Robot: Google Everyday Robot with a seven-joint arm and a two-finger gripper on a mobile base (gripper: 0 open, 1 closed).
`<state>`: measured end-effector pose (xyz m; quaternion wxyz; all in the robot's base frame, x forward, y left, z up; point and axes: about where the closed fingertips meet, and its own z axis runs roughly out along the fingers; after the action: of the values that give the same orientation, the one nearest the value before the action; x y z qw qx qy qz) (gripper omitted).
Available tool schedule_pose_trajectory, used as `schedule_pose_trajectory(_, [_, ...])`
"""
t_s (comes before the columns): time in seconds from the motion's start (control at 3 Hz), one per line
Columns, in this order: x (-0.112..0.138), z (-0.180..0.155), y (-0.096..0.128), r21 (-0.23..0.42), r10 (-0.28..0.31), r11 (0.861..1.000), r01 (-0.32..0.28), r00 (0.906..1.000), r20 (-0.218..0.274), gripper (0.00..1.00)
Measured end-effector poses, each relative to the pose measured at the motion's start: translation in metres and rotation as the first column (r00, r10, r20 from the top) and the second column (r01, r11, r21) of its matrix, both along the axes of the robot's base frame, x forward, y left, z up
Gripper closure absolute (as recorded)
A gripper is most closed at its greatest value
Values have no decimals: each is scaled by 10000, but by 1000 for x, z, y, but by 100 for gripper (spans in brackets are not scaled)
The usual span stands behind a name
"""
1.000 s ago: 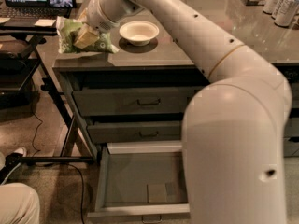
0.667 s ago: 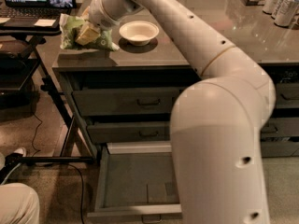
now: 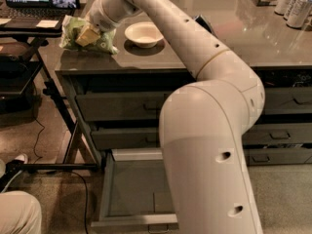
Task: Pick green jalapeno chip bag from bottom drawer and place on counter
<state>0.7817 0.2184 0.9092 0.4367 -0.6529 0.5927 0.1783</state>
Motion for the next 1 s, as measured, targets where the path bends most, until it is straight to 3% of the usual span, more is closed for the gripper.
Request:
schedule_pose_trajectory(0.33, [9,-8,1,-66,-844,9964,841,9945,-615,34])
schedule_pose_trajectory(0.67, [16,-7,-7,-65,-2157,9764,2161,9717,-960,11])
schedule_pose_trajectory(1.0, [15,-11,-11,-112,-3033,9525,3045,9442,-1286,0])
